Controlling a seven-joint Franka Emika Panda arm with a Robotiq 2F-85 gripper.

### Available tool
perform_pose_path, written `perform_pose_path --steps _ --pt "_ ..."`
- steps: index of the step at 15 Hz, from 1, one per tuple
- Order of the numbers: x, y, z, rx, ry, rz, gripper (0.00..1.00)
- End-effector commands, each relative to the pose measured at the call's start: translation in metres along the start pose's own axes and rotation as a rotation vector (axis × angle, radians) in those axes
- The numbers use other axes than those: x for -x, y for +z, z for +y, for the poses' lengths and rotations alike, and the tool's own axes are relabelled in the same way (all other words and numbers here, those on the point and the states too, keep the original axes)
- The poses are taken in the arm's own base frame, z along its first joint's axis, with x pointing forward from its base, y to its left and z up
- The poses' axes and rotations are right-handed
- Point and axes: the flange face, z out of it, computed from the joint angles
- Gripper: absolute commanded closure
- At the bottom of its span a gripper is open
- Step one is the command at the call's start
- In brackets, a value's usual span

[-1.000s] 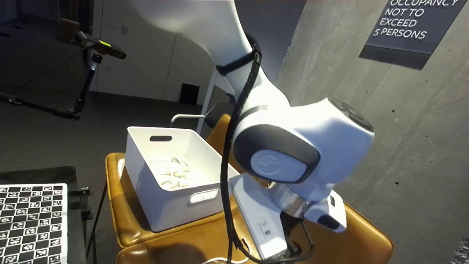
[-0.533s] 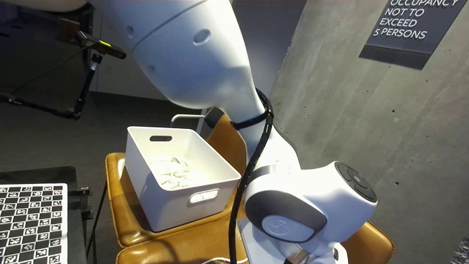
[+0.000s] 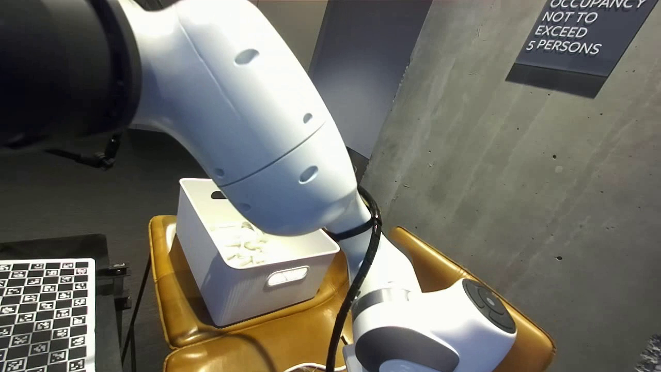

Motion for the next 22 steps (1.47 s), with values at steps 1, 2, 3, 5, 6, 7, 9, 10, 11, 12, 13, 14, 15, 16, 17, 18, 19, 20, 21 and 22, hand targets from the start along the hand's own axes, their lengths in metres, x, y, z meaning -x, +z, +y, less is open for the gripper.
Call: perform_pose_path --steps 1,2,3,5,6,7,9,10,11,12,13,14,15,16,17,18,19,20,21,22 --pt "-0.019 0.018 -0.008 0.042 0.032 -0.021 0.0" --pt "-0.021 0.022 -0.012 0.048 0.036 -0.025 0.0" --pt "-0.023 0.027 -0.017 0.056 0.038 -0.028 0.0" --pt "-0.024 0.038 -0.027 0.07 0.04 -0.038 0.0" --pt "-0.025 0.042 -0.029 0.083 0.04 -0.04 0.0" --pt "-0.025 0.045 -0.031 0.098 0.042 -0.044 0.06" --pt "-0.026 0.052 -0.032 0.123 0.049 -0.051 0.3" --pt "-0.026 0.055 -0.031 0.133 0.052 -0.052 0.31" --pt "-0.026 0.058 -0.031 0.139 0.055 -0.052 0.39" --pt "-0.027 0.059 -0.032 0.14 0.057 -0.052 0.46" --pt "-0.028 0.061 -0.033 0.143 0.061 -0.052 0.55" --pt "-0.028 0.063 -0.033 0.145 0.064 -0.052 0.62" --pt "-0.028 0.066 -0.032 0.149 0.068 -0.05 0.69" --pt "-0.028 0.069 -0.031 0.152 0.071 -0.05 0.77" --pt "-0.028 0.071 -0.03 0.157 0.075 -0.049 0.84" --pt "-0.029 0.072 -0.028 0.164 0.076 -0.047 0.93" --pt "-0.03 0.068 -0.027 0.17 0.084 -0.048 0.98" --pt "-0.031 0.065 -0.028 0.176 0.086 -0.05 1.0" --pt "-0.032 0.062 -0.028 0.18 0.088 -0.048 1.0" --pt "-0.032 0.06 -0.029 0.184 0.088 -0.046 1.0"
